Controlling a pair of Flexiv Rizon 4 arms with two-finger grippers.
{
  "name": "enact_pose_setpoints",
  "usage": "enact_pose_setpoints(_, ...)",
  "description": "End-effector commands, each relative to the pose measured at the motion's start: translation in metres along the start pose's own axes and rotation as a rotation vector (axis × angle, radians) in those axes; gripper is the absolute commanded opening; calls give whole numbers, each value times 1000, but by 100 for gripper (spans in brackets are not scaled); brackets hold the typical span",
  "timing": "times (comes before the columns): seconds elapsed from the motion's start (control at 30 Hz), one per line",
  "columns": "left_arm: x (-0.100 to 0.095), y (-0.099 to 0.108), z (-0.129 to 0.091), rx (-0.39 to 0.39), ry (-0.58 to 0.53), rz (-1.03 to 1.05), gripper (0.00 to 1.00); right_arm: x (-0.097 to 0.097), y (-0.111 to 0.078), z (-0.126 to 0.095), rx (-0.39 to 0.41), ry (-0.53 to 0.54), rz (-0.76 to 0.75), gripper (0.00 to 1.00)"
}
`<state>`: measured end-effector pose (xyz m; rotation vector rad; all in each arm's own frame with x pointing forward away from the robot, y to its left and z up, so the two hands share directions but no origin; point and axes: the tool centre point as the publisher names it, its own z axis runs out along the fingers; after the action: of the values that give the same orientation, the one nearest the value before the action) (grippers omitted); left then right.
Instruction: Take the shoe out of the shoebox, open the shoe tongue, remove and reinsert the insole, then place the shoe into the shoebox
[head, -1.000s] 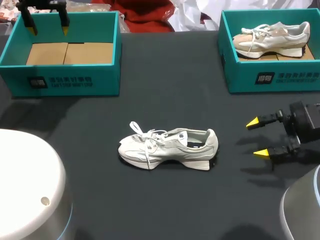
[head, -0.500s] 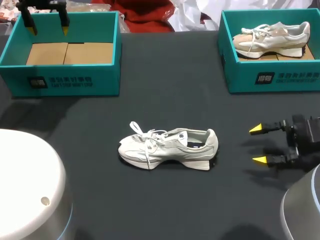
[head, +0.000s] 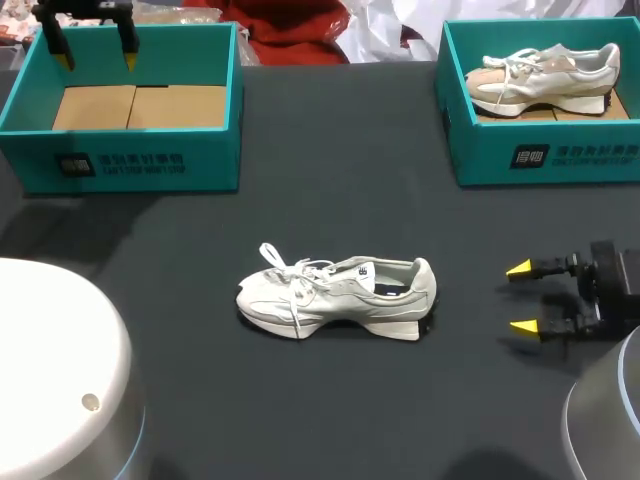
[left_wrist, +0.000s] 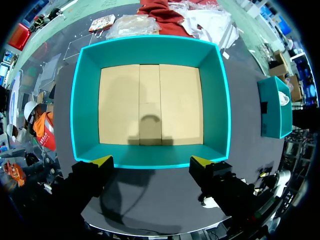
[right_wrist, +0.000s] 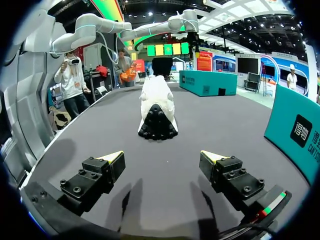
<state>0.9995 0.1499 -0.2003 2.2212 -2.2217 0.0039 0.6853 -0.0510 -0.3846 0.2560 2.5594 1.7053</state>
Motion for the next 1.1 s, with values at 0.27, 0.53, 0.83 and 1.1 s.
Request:
enact_pose_setpoints(0.27,0,0,0,-1,-1,0,100,-4,1,12,-6,16,37,100)
enact_pose_setpoints(0.53,0,0,0,-1,-1,0,100,0,1,34,-20,43,58,100)
enact_pose_setpoints(0.83,0,0,0,-1,-1,0,100,3,3,52,-30,33,63,100)
enact_pose_setpoints(1.1,0,0,0,-1,-1,0,100,5,8,63,-45,23,63,100)
